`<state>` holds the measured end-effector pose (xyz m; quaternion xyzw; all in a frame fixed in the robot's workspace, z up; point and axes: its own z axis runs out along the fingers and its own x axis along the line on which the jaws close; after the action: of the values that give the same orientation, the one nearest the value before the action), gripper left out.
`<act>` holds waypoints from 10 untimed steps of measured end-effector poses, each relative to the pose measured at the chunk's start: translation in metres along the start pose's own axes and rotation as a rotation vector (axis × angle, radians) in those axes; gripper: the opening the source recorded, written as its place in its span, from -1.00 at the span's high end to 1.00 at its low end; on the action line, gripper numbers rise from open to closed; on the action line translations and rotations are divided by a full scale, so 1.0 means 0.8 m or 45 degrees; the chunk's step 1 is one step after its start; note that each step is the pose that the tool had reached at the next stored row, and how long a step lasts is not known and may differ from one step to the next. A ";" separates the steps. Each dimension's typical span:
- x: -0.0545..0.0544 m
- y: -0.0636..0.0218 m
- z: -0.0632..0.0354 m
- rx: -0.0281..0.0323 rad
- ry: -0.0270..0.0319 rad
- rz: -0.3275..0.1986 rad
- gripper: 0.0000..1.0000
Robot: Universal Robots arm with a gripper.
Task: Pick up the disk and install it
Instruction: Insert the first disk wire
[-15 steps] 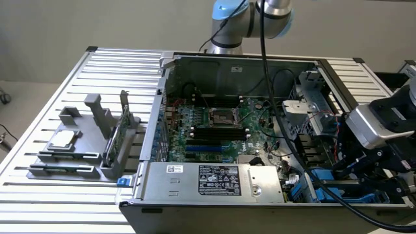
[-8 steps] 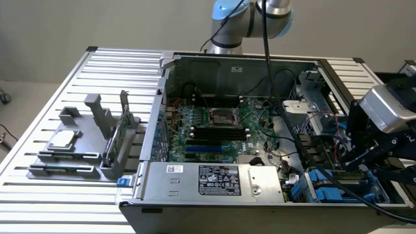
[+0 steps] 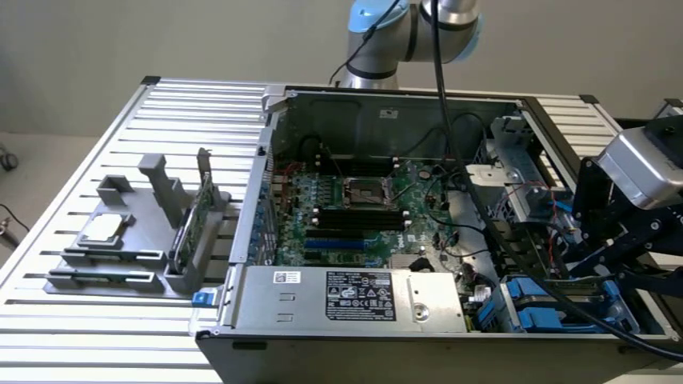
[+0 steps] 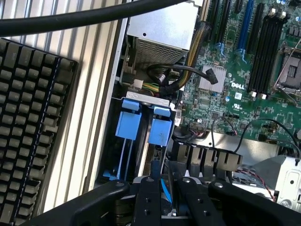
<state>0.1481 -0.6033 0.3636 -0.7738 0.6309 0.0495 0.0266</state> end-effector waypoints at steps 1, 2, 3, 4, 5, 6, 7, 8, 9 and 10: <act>0.000 0.000 0.000 0.0000 0.0000 0.000 0.57; 0.000 0.000 0.000 0.0000 0.0001 0.000 0.57; 0.000 0.000 0.000 0.0000 0.0000 0.000 0.57; 0.000 0.000 0.000 0.0000 0.0000 0.000 0.57; 0.000 0.000 0.000 0.0000 0.0000 0.000 0.57; 0.000 0.000 0.000 0.0000 0.0000 0.000 0.57; 0.000 0.000 0.000 0.0000 0.0000 0.000 0.57; 0.000 0.000 0.000 0.0000 0.0000 0.000 0.57; 0.000 0.000 0.000 0.0000 -0.0001 0.000 0.57; 0.000 0.000 0.000 0.0000 0.0000 0.000 0.57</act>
<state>0.1482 -0.6033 0.3636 -0.7738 0.6309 0.0495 0.0266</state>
